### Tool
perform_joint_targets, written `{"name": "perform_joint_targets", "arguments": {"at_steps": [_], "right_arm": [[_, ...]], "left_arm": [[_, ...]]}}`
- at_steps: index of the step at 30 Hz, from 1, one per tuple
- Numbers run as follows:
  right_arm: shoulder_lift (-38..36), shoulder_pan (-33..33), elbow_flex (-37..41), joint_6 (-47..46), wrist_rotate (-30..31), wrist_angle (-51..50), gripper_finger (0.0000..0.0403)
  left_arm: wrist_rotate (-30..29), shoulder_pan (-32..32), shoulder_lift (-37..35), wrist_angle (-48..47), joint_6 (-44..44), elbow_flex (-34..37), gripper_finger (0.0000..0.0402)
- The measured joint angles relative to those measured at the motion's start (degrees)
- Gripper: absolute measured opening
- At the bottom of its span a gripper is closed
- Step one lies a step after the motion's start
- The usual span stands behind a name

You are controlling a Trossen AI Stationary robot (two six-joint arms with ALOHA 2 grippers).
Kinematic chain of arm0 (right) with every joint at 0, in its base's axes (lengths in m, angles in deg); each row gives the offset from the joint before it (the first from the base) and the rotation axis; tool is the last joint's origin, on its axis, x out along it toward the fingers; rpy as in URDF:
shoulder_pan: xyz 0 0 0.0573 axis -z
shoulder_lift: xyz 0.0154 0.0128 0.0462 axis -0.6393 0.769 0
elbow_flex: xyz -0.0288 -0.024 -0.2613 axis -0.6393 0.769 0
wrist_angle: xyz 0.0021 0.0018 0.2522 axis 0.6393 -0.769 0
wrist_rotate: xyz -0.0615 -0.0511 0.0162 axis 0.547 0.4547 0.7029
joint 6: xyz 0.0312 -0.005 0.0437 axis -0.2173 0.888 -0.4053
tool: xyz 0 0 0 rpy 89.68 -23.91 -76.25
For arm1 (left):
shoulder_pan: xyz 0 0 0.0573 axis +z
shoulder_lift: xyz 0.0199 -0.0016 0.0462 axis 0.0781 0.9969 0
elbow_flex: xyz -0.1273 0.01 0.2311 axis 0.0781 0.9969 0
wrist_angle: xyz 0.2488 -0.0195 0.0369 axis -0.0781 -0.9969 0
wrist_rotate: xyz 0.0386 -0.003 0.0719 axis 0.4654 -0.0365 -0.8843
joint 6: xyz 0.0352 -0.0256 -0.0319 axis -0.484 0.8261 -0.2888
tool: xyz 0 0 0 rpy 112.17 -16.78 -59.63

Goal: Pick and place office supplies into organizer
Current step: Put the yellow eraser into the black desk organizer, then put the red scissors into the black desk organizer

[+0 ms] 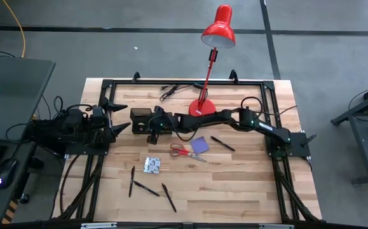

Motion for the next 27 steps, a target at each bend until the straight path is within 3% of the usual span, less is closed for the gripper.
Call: {"name": "perform_joint_targets", "arguments": {"at_steps": [18,27], "right_arm": [[0.0,-0.2,0.0,-2.6,0.6,0.3,0.0167],[0.0,-0.3,0.0,-3.6,1.5,0.4,0.0184]], "left_arm": [[0.0,0.0,0.0,-0.2,0.9,0.0,0.0381],[0.0,0.0,0.0,-0.4,0.9,0.0,0.0381]]}}
